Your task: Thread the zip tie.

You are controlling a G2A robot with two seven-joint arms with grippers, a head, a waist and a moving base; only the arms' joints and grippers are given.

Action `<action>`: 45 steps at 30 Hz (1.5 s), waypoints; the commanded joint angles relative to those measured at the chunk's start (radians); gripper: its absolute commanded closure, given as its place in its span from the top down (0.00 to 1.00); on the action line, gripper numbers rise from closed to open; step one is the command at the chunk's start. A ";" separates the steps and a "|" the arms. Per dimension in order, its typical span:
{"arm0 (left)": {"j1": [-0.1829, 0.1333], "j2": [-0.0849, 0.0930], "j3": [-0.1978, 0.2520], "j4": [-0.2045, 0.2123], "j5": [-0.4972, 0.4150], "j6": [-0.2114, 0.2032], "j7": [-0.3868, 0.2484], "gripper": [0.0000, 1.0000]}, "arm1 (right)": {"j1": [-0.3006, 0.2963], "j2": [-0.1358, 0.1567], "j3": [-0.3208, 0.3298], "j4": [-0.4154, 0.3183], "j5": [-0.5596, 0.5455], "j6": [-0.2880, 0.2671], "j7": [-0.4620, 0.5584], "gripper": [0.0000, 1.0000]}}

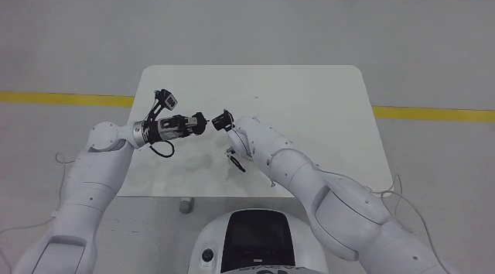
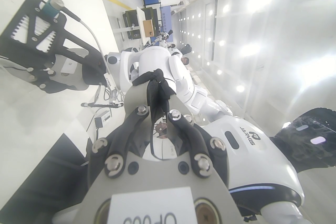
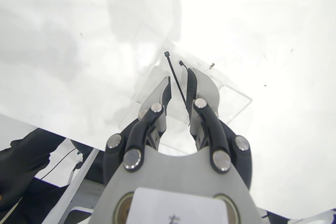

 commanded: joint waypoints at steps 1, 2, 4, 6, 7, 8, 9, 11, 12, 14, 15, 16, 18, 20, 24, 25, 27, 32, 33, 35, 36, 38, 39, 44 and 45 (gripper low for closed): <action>0.000 0.000 0.000 0.000 0.000 0.000 0.000 0.00 | -0.001 0.002 0.005 -0.002 -0.004 0.005 -0.002 0.17; 0.000 0.000 0.000 0.000 0.000 0.000 0.000 0.00 | -0.001 0.003 0.007 -0.004 -0.006 0.007 -0.002 0.17; 0.000 0.000 0.000 0.000 0.000 0.000 0.000 0.00 | -0.002 0.004 0.010 -0.007 -0.013 0.019 -0.002 0.17; 0.000 0.000 0.000 0.000 0.000 0.000 0.000 0.00 | -0.006 0.005 0.013 -0.014 -0.021 0.028 0.001 0.18; 0.000 0.000 0.000 0.000 0.000 0.000 0.000 0.00 | -0.006 0.005 0.014 -0.015 -0.025 0.033 0.002 0.18; 0.000 0.000 0.000 0.000 0.000 0.000 0.000 0.00 | -0.008 0.006 0.014 -0.019 -0.031 0.040 0.006 0.18; 0.000 0.000 0.000 0.000 0.000 0.000 0.000 0.00 | -0.010 0.006 0.014 -0.020 -0.035 0.045 0.010 0.18; 0.000 0.000 0.000 0.000 0.000 0.000 0.000 0.00 | -0.013 0.005 0.016 -0.022 -0.041 0.054 0.017 0.18; 0.000 0.000 0.000 0.000 0.000 0.000 0.000 0.00 | -0.014 0.005 0.017 -0.022 -0.042 0.055 0.021 0.18; 0.000 0.000 0.000 0.000 0.000 0.000 0.000 0.00 | -0.015 0.004 0.019 -0.018 -0.045 0.059 0.029 0.17; 0.000 0.000 0.000 0.000 0.000 0.000 0.000 0.00 | -0.015 0.003 0.020 -0.016 -0.045 0.060 0.033 0.16; 0.000 0.000 0.000 0.000 0.000 0.000 0.000 0.00 | -0.015 0.002 0.022 -0.014 -0.044 0.058 0.037 0.16; 0.000 0.000 0.000 0.000 0.000 0.000 0.000 0.00 | -0.013 -0.001 0.026 -0.008 -0.042 0.054 0.042 0.15; 0.000 0.000 0.000 0.000 0.000 0.000 0.000 0.00 | -0.011 -0.003 0.029 -0.002 -0.039 0.048 0.046 0.13; 0.000 0.000 0.000 0.000 0.000 0.000 0.000 0.00 | -0.007 -0.007 0.036 0.012 -0.034 0.038 0.049 0.03; 0.000 0.000 0.000 0.000 0.000 0.000 0.000 0.00 | -0.006 -0.008 0.038 0.016 -0.034 0.035 0.049 0.00; 0.000 0.000 0.000 0.000 0.000 0.000 0.000 0.00 | -0.004 -0.010 0.040 0.021 -0.034 0.032 0.048 0.00; 0.000 0.000 0.000 0.000 0.000 0.000 0.000 0.00 | -0.001 -0.014 0.045 0.026 -0.039 0.030 0.044 0.00; 0.000 0.000 0.000 0.000 0.000 0.000 0.000 0.00 | 0.000 -0.014 0.045 0.025 -0.042 0.031 0.043 0.00; 0.000 0.000 0.000 0.000 0.000 0.000 0.000 0.00 | -0.001 -0.014 0.048 0.019 -0.046 0.032 0.041 0.00; 0.000 0.000 0.000 0.000 0.000 0.000 0.000 0.00 | -0.002 -0.013 0.049 0.015 -0.049 0.032 0.040 0.00; 0.000 0.000 0.000 0.000 0.000 0.000 0.000 0.00 | -0.004 -0.010 0.052 0.004 -0.055 0.028 0.039 0.00; 0.000 0.000 0.000 0.000 0.000 0.000 0.000 0.00 | -0.006 -0.007 0.054 -0.005 -0.058 0.018 0.038 0.00; 0.000 0.000 0.000 0.000 0.000 0.000 0.000 0.00 | -0.023 0.014 0.071 -0.055 -0.077 -0.012 0.034 0.00; 0.000 0.000 0.000 0.000 0.000 0.000 0.000 0.00 | -0.027 0.019 0.077 -0.067 -0.080 -0.012 0.033 0.00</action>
